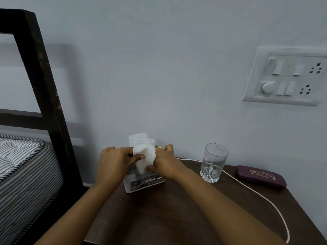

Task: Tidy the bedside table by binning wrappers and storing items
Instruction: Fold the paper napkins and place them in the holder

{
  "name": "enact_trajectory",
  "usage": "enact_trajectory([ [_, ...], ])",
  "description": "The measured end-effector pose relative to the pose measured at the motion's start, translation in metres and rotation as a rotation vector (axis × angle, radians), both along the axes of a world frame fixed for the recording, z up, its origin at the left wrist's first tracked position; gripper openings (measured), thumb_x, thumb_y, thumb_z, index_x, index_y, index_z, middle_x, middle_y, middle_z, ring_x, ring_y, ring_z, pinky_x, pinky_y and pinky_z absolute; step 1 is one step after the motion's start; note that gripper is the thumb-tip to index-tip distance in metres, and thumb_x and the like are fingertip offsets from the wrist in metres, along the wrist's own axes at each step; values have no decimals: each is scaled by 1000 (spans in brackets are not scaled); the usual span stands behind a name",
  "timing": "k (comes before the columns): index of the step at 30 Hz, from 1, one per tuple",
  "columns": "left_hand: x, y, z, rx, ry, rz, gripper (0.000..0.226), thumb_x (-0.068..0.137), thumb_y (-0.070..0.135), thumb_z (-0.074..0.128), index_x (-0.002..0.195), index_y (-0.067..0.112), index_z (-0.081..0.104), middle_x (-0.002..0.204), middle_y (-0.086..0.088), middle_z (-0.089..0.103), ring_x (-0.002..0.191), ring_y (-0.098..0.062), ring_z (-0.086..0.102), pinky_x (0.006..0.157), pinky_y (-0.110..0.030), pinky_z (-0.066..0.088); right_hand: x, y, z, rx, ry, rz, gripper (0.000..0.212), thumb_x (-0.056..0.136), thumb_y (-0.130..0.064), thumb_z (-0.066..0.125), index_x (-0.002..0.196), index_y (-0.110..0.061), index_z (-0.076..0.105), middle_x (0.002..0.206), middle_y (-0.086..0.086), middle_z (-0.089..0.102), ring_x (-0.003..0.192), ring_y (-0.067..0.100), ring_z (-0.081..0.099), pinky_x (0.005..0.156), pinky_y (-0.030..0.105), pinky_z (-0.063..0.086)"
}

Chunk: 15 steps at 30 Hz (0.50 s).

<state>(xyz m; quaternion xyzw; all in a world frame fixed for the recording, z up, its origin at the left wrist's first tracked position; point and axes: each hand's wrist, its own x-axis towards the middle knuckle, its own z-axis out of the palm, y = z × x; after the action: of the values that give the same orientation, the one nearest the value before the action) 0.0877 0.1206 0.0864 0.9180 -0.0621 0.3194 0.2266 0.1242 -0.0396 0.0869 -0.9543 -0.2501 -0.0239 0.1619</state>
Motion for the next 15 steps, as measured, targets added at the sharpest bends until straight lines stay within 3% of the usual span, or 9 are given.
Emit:
enact_trajectory([
  [2, -1, 0, 1, 31, -47, 9, 27, 77, 51, 67, 71, 25, 74, 49, 0, 63, 42, 3, 31, 66, -35, 38, -1, -2, 4, -62, -64, 37, 39, 87, -31, 60, 116, -5, 58, 111, 13, 52, 103, 28, 32, 95, 32, 23],
  [5, 3, 4, -1, 122, 3, 29, 51, 78, 66, 42, 69, 26, 71, 48, 1, 60, 44, -5, 41, 78, -34, 38, 3, -8, 9, -83, -73, 61, 34, 85, -28, 60, 113, -9, 57, 108, 11, 53, 90, 18, 26, 99, 36, 23],
  [7, 6, 5, -3, 168, 42, 42, 59, 76, 69, 30, 71, 25, 70, 49, 2, 59, 48, -12, 47, 81, -31, 35, 6, -7, 8, -165, -113, 91, 32, 86, -28, 58, 110, -8, 60, 111, 11, 55, 100, 20, 34, 102, 39, 16],
  [11, 11, 1, -3, 217, 41, 47, 47, 75, 61, 46, 59, 20, 63, 40, 6, 42, 41, -2, 27, 72, -30, 30, 8, -2, -2, -279, -103, 140, 37, 92, -34, 50, 118, -10, 59, 116, 11, 56, 121, 22, 36, 111, 48, 3],
  [15, 10, -2, -2, 203, 52, 30, 39, 77, 58, 54, 54, 26, 52, 38, 10, 32, 42, 2, 28, 74, -31, 31, 6, -7, 3, -34, -72, 27, 39, 85, -37, 61, 115, -12, 58, 111, 7, 56, 121, 19, 39, 110, 43, 9],
])
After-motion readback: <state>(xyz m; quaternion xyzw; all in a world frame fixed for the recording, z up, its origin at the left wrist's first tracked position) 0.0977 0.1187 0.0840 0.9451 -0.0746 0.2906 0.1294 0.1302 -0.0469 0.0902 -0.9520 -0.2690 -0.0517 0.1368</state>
